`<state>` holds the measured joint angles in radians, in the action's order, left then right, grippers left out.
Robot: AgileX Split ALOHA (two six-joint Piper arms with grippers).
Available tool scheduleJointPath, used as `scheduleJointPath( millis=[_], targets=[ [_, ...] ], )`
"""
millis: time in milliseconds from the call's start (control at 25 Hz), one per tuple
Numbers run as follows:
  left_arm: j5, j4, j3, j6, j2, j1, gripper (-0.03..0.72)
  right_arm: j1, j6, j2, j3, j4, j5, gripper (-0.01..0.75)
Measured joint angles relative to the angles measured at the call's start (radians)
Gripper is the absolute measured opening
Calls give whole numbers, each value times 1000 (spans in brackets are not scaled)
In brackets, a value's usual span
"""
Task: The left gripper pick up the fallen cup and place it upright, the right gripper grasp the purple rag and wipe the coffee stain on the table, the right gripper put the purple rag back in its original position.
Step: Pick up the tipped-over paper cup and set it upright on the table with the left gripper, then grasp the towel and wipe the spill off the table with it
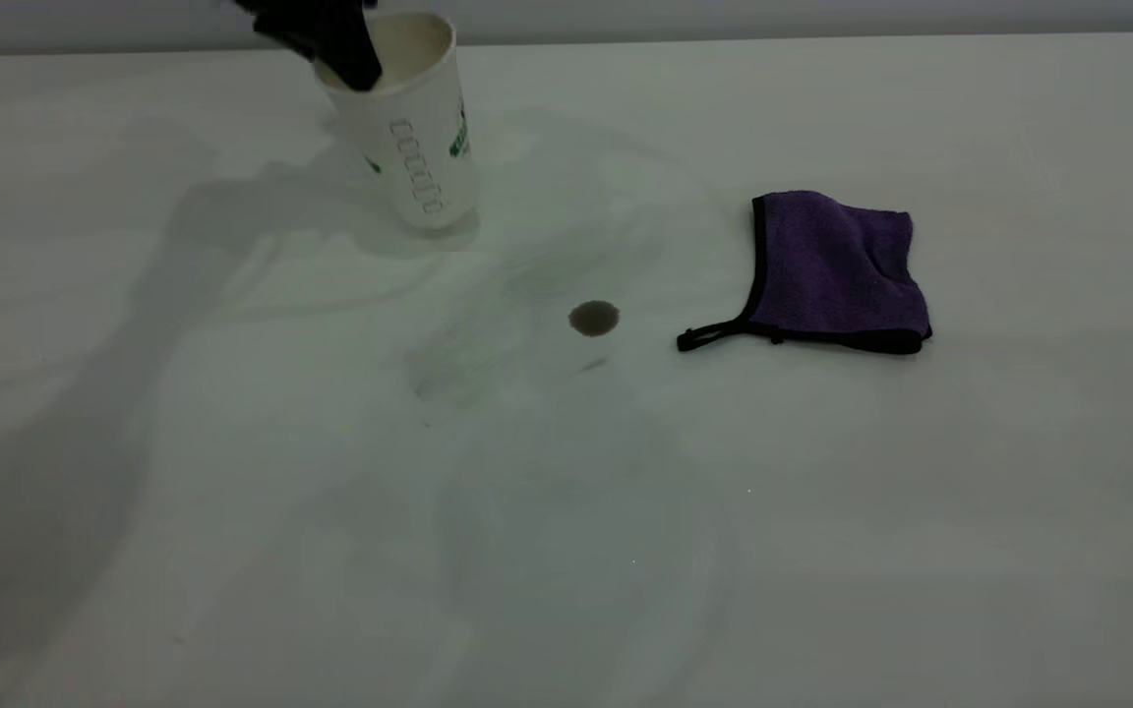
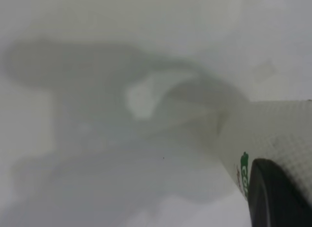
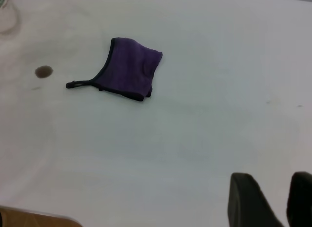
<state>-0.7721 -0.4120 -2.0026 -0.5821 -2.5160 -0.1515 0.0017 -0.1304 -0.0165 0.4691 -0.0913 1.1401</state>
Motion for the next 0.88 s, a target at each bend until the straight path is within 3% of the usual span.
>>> scheduleJointPath(
  millis=[160, 320, 480, 640, 720, 880],
  targets=[
    [21, -23, 0, -3, -26, 2, 64, 0, 0, 0, 0, 0, 0, 238],
    [31, -30, 0, -3, -36, 2, 177, 0, 0, 0, 0, 0, 0, 238],
    [15, -33, -4, -3, -31, 2, 405, 0, 0, 0, 0, 0, 0, 238],
    [-97, -31, -64, -3, 36, 2, 668, 0, 0, 0, 0, 0, 0, 238],
    [-165, -29, -110, -4, 97, 3, 703, 0, 0, 0, 0, 0, 0, 238],
    [-305, -28, -186, 0, 241, 6, 694, 0, 0, 0, 0, 0, 0, 238]
  ],
)
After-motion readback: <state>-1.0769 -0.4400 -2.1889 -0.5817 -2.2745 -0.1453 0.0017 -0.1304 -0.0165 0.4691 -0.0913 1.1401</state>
